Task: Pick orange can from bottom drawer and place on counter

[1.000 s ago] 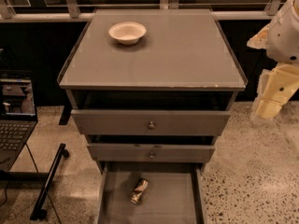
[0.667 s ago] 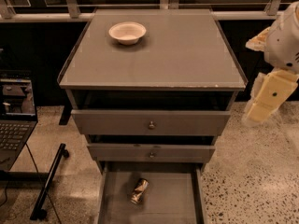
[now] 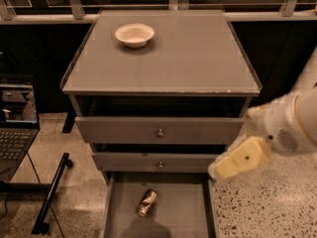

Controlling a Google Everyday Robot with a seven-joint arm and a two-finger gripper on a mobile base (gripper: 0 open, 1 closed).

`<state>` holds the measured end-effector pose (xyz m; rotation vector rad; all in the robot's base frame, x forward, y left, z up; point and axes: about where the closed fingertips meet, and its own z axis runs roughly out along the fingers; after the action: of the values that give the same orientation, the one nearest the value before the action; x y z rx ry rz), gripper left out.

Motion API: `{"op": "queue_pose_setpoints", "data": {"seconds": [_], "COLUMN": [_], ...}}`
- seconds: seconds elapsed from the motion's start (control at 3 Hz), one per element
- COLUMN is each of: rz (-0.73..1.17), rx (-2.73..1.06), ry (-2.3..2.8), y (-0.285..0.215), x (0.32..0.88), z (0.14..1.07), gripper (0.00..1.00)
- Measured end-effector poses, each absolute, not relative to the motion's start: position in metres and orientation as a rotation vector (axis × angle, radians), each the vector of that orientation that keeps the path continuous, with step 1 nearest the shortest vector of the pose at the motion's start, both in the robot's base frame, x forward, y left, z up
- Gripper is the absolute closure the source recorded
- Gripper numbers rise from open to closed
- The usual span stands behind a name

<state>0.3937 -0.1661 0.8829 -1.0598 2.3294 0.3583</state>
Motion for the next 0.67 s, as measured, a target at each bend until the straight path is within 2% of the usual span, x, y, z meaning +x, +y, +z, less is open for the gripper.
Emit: {"op": "queue_pose_setpoints", "data": {"seconds": [0.33, 0.67], "rz": [0.673, 0.775], "rx": [-0.772, -0.646], "ry": [2.340, 2.283], "y": [-0.133, -0.117], "x": [0.400, 0.421], "z": [0.814, 0.812], "gripper": [0.00, 0.00]}}
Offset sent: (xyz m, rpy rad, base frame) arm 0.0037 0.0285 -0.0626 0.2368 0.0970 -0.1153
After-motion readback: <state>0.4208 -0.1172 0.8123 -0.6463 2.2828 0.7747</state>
